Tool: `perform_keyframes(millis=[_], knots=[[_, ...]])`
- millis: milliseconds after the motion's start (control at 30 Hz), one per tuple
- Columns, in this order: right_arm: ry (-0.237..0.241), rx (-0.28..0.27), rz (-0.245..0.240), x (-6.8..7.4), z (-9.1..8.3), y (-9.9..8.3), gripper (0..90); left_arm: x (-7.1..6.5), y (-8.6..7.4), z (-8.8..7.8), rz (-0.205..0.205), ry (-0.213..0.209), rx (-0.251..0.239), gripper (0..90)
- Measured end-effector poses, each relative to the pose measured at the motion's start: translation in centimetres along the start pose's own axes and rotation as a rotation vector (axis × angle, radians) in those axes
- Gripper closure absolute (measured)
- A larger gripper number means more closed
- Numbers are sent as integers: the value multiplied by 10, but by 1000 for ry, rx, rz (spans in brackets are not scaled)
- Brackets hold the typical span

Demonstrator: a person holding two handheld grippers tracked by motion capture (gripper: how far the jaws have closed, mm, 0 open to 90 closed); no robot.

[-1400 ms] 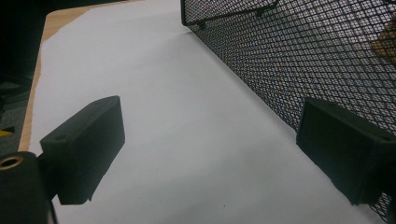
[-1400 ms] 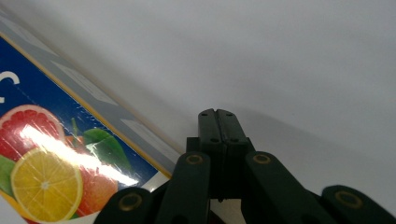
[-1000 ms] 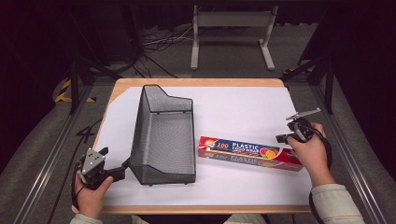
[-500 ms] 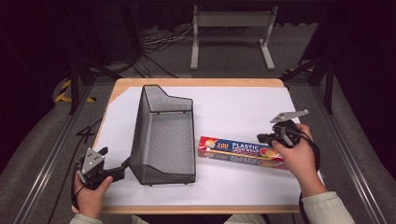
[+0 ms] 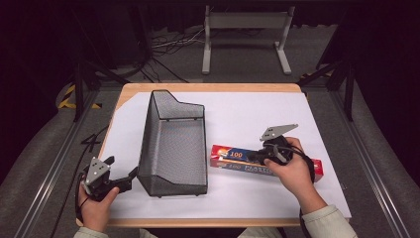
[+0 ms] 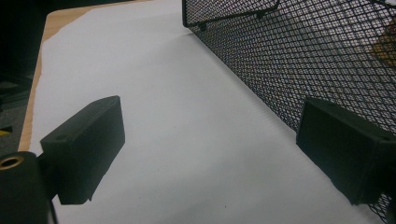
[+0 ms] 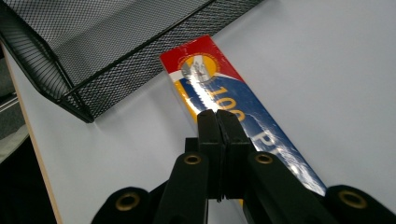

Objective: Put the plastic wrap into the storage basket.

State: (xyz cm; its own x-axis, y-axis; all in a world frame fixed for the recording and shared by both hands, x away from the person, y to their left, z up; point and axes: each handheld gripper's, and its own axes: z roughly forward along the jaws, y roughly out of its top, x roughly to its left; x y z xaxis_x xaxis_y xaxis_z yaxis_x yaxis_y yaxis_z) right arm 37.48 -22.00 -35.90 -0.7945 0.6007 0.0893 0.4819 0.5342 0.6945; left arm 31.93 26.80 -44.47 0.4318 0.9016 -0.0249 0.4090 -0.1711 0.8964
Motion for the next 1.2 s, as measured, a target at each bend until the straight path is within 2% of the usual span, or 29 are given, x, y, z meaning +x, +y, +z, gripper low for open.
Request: perform_keyframes(millis=[133, 267, 400, 733, 1100, 1200], knots=[[20, 18, -24, 5, 13, 0, 896, 0, 0, 1, 0, -3, 2, 89], [43, 53, -32, 8, 30, -3, 892, 0, -1, 1, 3, -4, 3, 89], [56, 73, -40, 11, 40, -5, 894, 0, -1, 1, 4, -3, 5, 89], [52, 117, -47, 13, 61, -11, 890, 0, -1, 2, -1, -8, 9, 88], [-38, 150, -113, 22, 80, -10, 900, 1, -1, 1, -3, -7, 7, 89], [-52, 136, -93, 20, 82, -9, 900, 1, -1, 0, -5, -5, 4, 89]])
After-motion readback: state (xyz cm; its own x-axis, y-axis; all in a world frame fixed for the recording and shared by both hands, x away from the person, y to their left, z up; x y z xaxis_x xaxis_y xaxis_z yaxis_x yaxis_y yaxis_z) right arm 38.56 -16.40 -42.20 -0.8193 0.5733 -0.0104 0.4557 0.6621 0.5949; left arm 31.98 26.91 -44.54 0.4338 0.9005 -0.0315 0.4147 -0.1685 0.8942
